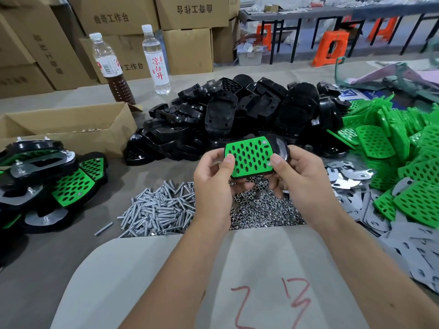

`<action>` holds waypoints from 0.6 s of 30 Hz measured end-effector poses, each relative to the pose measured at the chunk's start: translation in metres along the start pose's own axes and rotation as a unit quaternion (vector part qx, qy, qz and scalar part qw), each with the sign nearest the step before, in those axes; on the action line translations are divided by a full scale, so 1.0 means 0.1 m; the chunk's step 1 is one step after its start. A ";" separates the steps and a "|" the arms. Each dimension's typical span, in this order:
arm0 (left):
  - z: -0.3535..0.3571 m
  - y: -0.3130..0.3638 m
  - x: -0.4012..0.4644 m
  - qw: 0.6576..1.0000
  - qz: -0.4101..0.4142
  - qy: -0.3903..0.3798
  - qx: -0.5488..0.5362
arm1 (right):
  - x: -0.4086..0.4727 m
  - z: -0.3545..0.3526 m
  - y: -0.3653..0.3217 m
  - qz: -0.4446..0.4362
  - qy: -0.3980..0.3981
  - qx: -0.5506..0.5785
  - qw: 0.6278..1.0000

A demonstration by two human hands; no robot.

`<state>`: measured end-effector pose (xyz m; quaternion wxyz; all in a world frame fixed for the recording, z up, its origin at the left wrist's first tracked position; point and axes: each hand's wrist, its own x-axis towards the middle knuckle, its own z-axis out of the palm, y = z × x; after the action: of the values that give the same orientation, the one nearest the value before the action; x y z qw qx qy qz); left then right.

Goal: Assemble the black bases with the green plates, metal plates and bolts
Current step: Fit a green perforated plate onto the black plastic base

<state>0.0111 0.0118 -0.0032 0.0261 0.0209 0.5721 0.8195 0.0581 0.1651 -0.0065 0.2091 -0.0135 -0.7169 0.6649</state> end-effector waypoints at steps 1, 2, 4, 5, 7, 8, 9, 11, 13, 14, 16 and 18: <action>-0.01 0.01 0.00 1.000 0.001 0.002 -0.003 | 0.00 0.01 -0.01 0.003 -0.001 -0.002 1.000; -0.02 0.01 0.01 1.000 -0.001 0.004 -0.006 | -0.01 0.01 -0.01 0.007 -0.001 -0.004 1.000; -0.03 0.02 0.01 1.000 -0.005 0.005 -0.009 | -0.01 0.01 -0.02 0.014 0.003 -0.007 1.000; -0.03 0.02 0.02 1.000 -0.008 0.006 -0.009 | -0.02 0.02 -0.02 0.017 0.005 -0.009 1.000; -0.03 0.03 0.02 1.000 -0.016 0.012 -0.017 | -0.02 0.03 -0.03 0.018 0.008 -0.017 1.000; -0.03 0.04 0.02 0.999 -0.022 0.016 -0.025 | -0.02 0.05 -0.04 0.014 0.010 -0.021 1.000; -0.03 0.05 0.02 0.999 -0.030 0.021 -0.035 | -0.02 0.05 -0.06 0.005 0.010 -0.023 1.000; -0.03 0.08 0.04 0.997 -0.049 0.034 -0.058 | 0.00 -0.02 -0.09 -0.019 -0.007 -0.030 0.999; -0.03 0.12 0.06 0.994 -0.057 0.053 -0.076 | 0.03 -0.12 -0.11 -0.037 -0.066 -0.039 0.996; -0.02 0.14 0.07 0.993 -0.059 0.057 -0.085 | 0.02 -0.15 -0.11 -0.042 -0.097 -0.034 0.994; 0.00 0.17 0.07 0.992 -0.077 0.035 -0.096 | 0.02 -0.13 -0.10 -0.048 -0.128 0.006 0.991; 0.04 0.19 0.02 0.992 -0.108 -0.021 -0.056 | 0.02 -0.07 -0.10 -0.058 -0.110 0.050 0.991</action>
<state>0.0085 0.0091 0.0158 0.1277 -0.0253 0.5238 0.8418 0.0610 0.1714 0.0042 0.1682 0.1119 -0.7008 0.6841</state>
